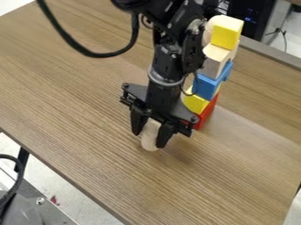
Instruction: Put the cylinder on top of the yellow cube
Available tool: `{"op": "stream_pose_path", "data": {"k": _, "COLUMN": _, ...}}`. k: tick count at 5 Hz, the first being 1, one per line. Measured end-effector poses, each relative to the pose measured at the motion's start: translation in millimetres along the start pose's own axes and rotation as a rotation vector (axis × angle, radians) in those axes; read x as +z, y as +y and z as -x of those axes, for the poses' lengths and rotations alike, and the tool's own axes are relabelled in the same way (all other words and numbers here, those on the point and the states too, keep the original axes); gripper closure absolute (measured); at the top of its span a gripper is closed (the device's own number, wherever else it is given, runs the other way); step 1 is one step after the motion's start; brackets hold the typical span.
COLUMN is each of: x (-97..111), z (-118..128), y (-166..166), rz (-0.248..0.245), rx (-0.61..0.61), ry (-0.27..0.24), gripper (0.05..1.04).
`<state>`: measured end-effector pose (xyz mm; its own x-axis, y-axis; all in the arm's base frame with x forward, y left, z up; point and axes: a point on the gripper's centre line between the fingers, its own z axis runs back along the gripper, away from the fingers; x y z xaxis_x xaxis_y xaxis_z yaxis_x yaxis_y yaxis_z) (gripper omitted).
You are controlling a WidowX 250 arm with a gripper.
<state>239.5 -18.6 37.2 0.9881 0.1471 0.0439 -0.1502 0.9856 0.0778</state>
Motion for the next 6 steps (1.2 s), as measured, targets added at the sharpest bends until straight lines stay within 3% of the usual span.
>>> {"op": "stream_pose_path", "data": {"k": 1, "x": 2, "z": -3, "y": 0, "rz": 0.007, "rx": 0.007, "ry": 0.002, "gripper": 0.567}}
{"op": "stream_pose_path", "data": {"k": 2, "x": 18, "z": -1, "y": 7, "rz": 0.037, "rx": 0.041, "ry": 0.002, "gripper": 0.567}}
{"op": "stream_pose_path", "data": {"k": 4, "x": 74, "z": -2, "y": 18, "rz": 0.062, "rx": 0.073, "ry": -0.012, "gripper": 0.567}}
{"op": "stream_pose_path", "data": {"k": 6, "x": 121, "z": -20, "y": 14, "rz": 0.131, "rx": 0.045, "ry": -0.055, "gripper": 0.567}}
